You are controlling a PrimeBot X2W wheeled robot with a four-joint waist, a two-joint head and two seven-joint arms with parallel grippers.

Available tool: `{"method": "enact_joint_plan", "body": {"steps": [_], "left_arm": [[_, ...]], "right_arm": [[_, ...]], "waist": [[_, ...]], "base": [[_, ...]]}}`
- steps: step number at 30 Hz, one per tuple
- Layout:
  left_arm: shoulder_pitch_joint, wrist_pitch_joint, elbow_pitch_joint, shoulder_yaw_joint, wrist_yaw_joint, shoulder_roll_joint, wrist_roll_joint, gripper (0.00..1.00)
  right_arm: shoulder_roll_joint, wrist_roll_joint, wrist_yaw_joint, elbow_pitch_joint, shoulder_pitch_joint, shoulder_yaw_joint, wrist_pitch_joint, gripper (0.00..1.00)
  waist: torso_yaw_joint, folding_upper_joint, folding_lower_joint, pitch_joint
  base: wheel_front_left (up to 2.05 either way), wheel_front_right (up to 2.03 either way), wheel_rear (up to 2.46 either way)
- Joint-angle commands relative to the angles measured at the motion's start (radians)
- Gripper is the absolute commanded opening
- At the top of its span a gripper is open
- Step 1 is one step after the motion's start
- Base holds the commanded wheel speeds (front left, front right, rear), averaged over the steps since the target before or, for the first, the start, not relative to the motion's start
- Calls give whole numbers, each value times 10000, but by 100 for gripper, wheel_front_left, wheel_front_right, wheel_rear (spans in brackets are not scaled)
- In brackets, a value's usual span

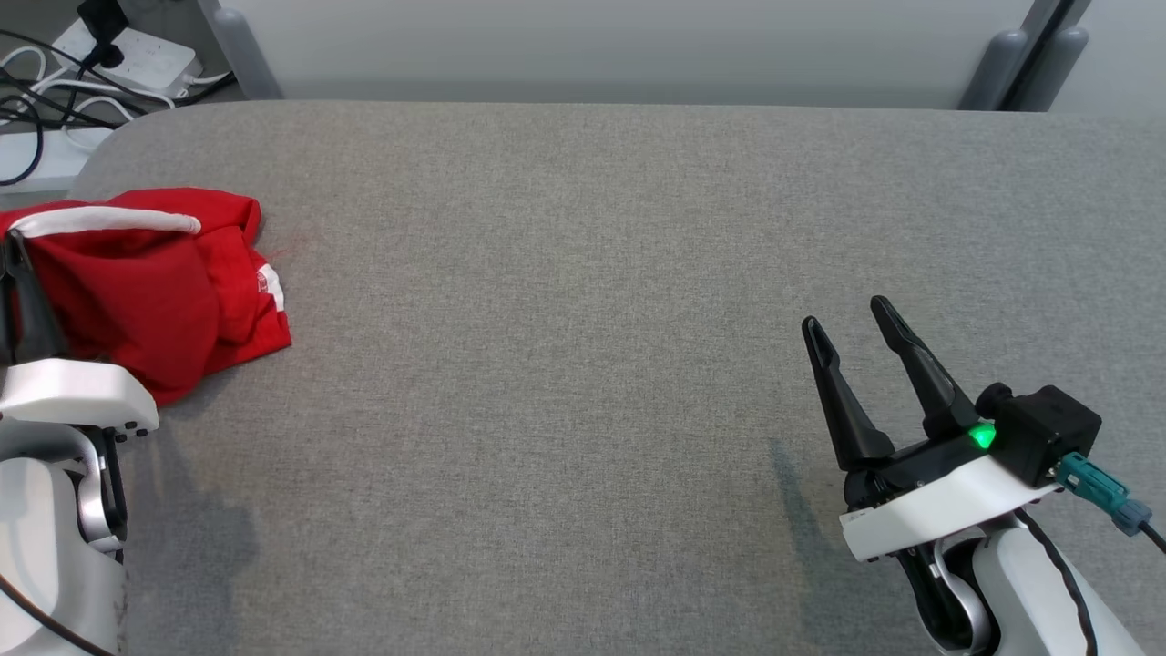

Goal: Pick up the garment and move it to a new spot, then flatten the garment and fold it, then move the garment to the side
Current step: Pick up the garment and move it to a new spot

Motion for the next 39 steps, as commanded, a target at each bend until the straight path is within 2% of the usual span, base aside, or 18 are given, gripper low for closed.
{"method": "enact_joint_plan", "body": {"steps": [1,12,21,27,39], "left_arm": [[-26,-87,-442,175,65,432,146,0],[-273,-39,-1339,-551,-114,218,353,0],[-662,331,-1844,-1475,-531,-184,414,0],[-1044,420,-1541,-2230,-835,-594,494,0],[-1811,197,-565,-3441,-1221,-1385,557,0]], "right_arm": [[47,49,73,-159,15,164,-132,100],[234,97,73,-127,224,105,-132,100],[377,116,73,-143,321,66,-132,100],[451,138,73,-112,457,48,-132,100],[456,175,73,-93,515,117,-132,100]], "waist": [[-106,0,0,-133],[-777,0,0,-737],[-1699,0,0,-987],[-2337,0,0,-1161],[-3182,0,0,-1239]], "base": [[0,0,0],[0,0,0],[0,0,0],[0,0,0],[0,0,0]]}}
